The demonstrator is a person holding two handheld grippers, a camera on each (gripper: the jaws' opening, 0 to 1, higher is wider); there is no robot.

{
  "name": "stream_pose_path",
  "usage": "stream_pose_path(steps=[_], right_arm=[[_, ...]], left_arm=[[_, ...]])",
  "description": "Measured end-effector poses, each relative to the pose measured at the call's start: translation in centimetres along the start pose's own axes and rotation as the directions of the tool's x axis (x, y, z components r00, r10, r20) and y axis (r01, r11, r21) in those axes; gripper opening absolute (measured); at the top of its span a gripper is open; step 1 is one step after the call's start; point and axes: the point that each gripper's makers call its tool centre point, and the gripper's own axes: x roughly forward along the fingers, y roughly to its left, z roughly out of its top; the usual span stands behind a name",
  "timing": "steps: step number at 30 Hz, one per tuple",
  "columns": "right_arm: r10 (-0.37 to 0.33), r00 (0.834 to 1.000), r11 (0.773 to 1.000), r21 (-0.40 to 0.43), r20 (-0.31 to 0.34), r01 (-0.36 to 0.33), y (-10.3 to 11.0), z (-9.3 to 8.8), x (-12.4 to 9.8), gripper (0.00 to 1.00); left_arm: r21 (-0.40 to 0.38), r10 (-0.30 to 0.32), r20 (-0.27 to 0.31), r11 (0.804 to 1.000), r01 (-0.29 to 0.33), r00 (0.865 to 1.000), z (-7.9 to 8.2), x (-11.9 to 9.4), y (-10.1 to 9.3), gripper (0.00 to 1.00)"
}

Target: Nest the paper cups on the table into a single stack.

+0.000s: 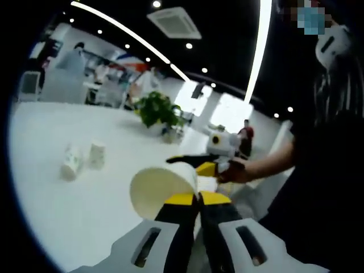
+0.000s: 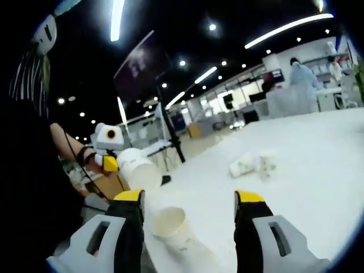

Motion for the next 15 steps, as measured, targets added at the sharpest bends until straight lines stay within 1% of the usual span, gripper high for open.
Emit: stream_pose_path(steps=[3,5,8,9,10,12,13,15], right_arm=[[-0.035,0.999,0.999,-0.015,-0.02,0.035,-0.8,-0.2,-0.3,0.61],[-0.073,0.996,0.997,-0.033,-0.043,0.072,-1.7,-0.6,-0.7,0.61],[-0.112,0.993,0.993,-0.052,-0.046,0.11,-2.5,-0.5,-1.2,0.61],[-0.128,0.99,0.99,-0.067,-0.057,0.124,-2.9,-0.7,-1.4,0.62],[-0.135,0.989,0.989,-0.075,-0.063,0.13,-3.1,-0.7,-1.6,0.62],[-0.148,0.987,0.987,-0.068,-0.058,0.144,-3.4,-0.5,-1.7,0.65],[-0.156,0.986,0.987,-0.058,-0.051,0.153,-3.7,-0.3,-1.9,0.65],[-0.167,0.984,0.985,-0.06,-0.056,0.164,-4.0,-0.4,-2.1,0.65]], left_arm=[[0.063,0.011,-0.014,0.998,-0.01,1.0,0.1,0.1,0.0,0.01],[0.069,0.022,-0.037,0.997,-0.02,0.999,-0.1,0.2,0.2,0.01],[0.11,0.045,-0.082,0.993,-0.036,0.996,-0.4,0.1,0.6,0.01],[0.118,0.044,-0.085,0.992,-0.034,0.995,-0.3,0.2,0.5,0.01],[0.122,0.049,-0.101,0.992,-0.037,0.994,-0.5,0.1,0.7,0.01],[0.122,0.045,-0.107,0.992,-0.032,0.993,-0.6,0.1,0.7,0.01],[0.118,0.045,-0.113,0.992,-0.032,0.993,-0.6,0.1,0.7,0.01],[0.124,0.049,-0.118,0.992,-0.034,0.992,-0.7,0.1,0.8,0.01]])
